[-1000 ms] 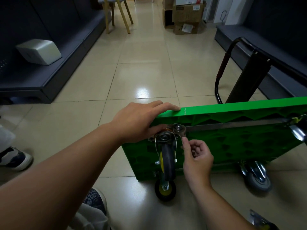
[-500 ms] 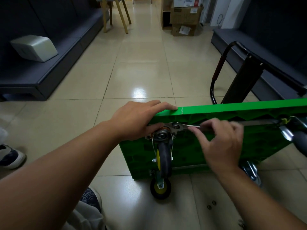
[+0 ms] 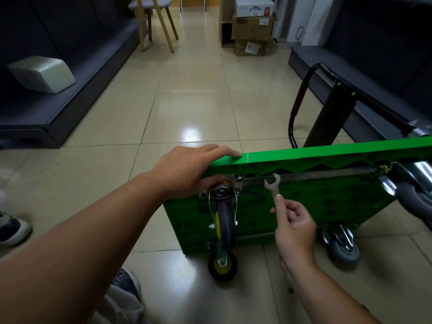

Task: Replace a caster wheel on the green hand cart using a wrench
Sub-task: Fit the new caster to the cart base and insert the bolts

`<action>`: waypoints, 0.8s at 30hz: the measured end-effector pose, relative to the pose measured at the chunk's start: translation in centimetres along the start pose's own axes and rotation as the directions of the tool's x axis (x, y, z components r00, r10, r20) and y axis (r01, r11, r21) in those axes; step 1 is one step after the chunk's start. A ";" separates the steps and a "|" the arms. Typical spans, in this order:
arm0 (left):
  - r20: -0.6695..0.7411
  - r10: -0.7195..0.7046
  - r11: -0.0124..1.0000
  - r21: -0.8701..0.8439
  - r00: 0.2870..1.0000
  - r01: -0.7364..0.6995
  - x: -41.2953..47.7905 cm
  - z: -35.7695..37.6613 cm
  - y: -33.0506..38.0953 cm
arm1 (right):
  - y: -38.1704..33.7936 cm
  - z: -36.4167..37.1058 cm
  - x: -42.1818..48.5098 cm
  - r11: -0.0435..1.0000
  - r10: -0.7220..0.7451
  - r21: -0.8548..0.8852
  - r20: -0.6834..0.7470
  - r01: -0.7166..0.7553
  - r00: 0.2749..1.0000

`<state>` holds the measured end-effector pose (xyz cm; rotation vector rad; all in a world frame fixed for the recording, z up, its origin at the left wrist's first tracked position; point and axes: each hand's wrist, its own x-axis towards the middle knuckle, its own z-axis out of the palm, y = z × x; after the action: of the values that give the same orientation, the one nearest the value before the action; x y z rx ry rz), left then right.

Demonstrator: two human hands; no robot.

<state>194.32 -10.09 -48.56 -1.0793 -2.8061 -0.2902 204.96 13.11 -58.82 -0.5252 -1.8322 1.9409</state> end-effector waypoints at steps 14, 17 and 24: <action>-0.006 0.023 0.999 0.034 1.000 -0.022 0.1 0.0 0.0 | 3.4 5.8 -1.8 0.967 0.154 0.189 0.091 -0.169 0.984; -0.010 0.020 0.999 0.030 1.000 -0.020 0.1 0.0 -0.1 | 3.4 6.0 -1.1 0.964 0.175 0.184 0.108 -0.193 0.979; -0.015 0.018 1.000 -0.004 1.000 -0.018 0.2 0.2 -0.3 | 0.1 3.5 0.9 0.979 -0.108 -0.156 0.127 0.128 0.986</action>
<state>193.98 -10.11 -48.77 -1.0985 -2.7822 -0.3014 202.30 10.67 -58.64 -0.3491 -2.0603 1.7870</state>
